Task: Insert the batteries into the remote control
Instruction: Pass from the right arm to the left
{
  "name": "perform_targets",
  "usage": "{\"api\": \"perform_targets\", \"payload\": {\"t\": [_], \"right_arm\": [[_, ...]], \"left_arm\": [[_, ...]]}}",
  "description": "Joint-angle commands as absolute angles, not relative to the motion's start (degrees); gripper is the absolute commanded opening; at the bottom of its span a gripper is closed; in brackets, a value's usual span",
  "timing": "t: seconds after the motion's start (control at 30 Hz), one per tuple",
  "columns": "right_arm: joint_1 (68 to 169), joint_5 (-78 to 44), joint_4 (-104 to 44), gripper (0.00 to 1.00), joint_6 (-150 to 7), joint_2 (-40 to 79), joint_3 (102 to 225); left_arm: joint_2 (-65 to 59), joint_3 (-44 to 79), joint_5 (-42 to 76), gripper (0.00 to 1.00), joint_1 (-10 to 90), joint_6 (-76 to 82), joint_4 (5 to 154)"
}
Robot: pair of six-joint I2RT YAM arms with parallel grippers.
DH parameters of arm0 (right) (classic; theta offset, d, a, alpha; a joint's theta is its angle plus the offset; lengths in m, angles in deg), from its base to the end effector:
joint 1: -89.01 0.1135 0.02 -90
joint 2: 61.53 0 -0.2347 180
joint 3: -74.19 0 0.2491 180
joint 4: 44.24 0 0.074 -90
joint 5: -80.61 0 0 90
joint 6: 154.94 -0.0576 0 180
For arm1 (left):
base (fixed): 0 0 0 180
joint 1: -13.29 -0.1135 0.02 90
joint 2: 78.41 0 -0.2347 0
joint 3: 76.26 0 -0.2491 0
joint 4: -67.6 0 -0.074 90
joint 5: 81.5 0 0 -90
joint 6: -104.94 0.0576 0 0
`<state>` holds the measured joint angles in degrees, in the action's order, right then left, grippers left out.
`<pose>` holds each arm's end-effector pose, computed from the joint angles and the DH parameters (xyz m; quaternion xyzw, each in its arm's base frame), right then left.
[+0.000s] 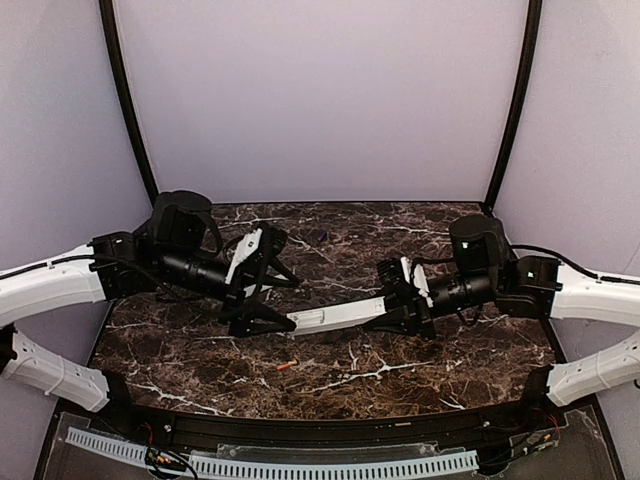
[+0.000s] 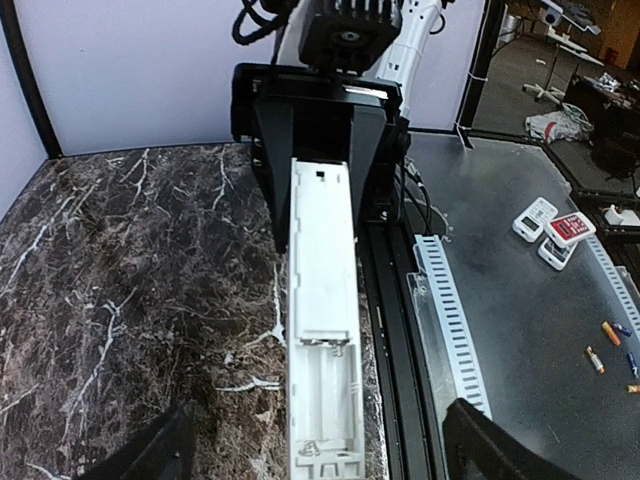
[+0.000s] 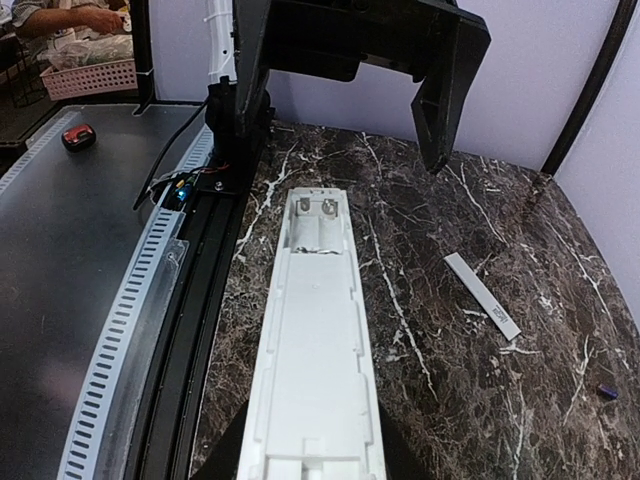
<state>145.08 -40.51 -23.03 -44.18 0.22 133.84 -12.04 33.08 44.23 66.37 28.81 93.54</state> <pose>0.1266 0.2415 0.2623 -0.6156 0.5389 0.3741 0.4366 0.1452 -0.2493 0.3026 0.5781 0.5618 -0.4185 0.4185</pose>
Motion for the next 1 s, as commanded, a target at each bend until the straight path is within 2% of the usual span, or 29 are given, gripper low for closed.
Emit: {"api": "perform_targets", "payload": {"t": [0.0,0.3,0.5,0.7,0.73,0.83,0.9,0.97], "right_arm": [[145.4,-41.6,-22.2,0.0,-43.5,1.1,136.2],[145.5,-41.6,-22.1,0.0,-43.3,2.2,137.2],[145.5,-41.2,-22.2,0.0,-43.8,2.8,137.3],[145.4,-40.1,-23.2,0.0,-44.9,1.9,136.9],[145.4,-40.1,-23.3,0.0,-45.0,1.7,136.9],[145.4,-39.7,-23.4,0.0,-45.3,1.6,136.9],[145.4,-39.7,-23.3,0.0,-45.3,1.7,136.8],[145.4,-39.7,-23.3,0.0,-45.4,1.8,136.8]], "left_arm": [[-8.4,28.9,41.4,0.82,69.3,36.7,103.6],[-4.3,26.1,36.1,0.66,72.8,38.4,105.3],[-5.1,26.7,31.8,0.39,73.4,37.5,102.2],[-6.0,27.8,29.1,0.3,73.4,38.0,101.2],[-5.9,28.0,29.2,0.31,73.5,38.0,101.1],[-5.5,28.1,29.3,0.52,73.5,37.8,101.1],[-5.3,28.0,29.2,0.54,73.6,37.9,101.1],[-5.0,27.9,29.1,0.51,73.7,38.1,101.1]]}}
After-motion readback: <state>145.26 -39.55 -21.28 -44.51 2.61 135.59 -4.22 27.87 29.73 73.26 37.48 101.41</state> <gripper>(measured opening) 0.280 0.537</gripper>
